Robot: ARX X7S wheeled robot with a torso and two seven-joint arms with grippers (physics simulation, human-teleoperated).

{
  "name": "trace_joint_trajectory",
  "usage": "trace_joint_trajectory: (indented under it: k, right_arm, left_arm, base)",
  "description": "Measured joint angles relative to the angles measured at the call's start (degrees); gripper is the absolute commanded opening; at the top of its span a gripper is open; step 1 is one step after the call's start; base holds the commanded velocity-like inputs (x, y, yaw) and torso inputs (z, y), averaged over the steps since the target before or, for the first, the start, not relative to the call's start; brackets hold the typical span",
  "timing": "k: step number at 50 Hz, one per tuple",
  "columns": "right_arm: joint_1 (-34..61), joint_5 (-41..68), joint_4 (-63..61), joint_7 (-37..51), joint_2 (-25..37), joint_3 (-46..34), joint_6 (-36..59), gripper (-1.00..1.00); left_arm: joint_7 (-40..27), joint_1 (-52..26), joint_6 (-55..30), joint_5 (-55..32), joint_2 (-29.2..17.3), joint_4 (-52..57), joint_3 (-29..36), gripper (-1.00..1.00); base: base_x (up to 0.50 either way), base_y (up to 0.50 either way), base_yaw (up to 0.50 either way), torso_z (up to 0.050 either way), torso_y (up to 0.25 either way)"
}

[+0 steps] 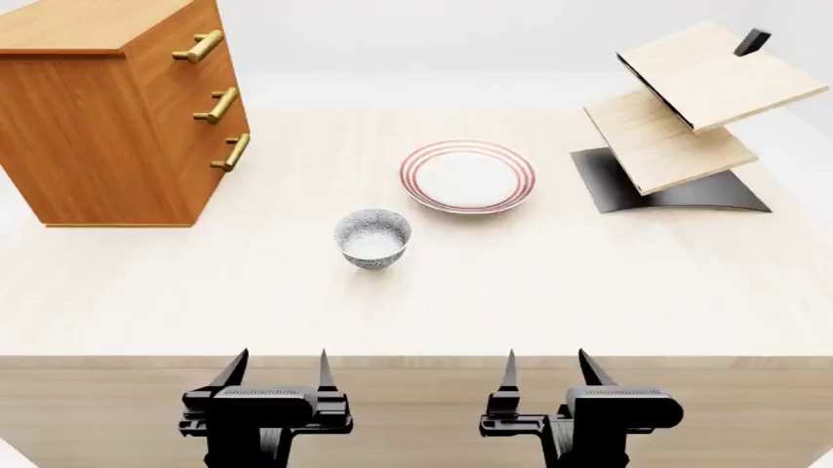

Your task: Open the top drawer of the cabinet and put the bowl in it.

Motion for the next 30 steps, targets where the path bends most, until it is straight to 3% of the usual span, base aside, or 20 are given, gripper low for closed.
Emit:
trace_joint_trajectory:
  k: [20,30]
  right_arm:
    - [-0.9,1.3,-4.5,3.1,2.6,-2.5,1.9,1.00]
    - [-1.6,1.8,-8.1,4.5,3.8,-3.6,3.5,1.00]
  left_arm:
    - [-2.7,0.3,-0.4,-2.0,-2.5,2.8,2.9,1.00]
    - [-3.9,-0.1,-1.7,-3.1,-3.7,4.8,3.7,1.00]
  base:
    - [0.00,0.00,0.00,0.000,0.000]
    - [0.00,0.00,0.00,0.049,0.011]
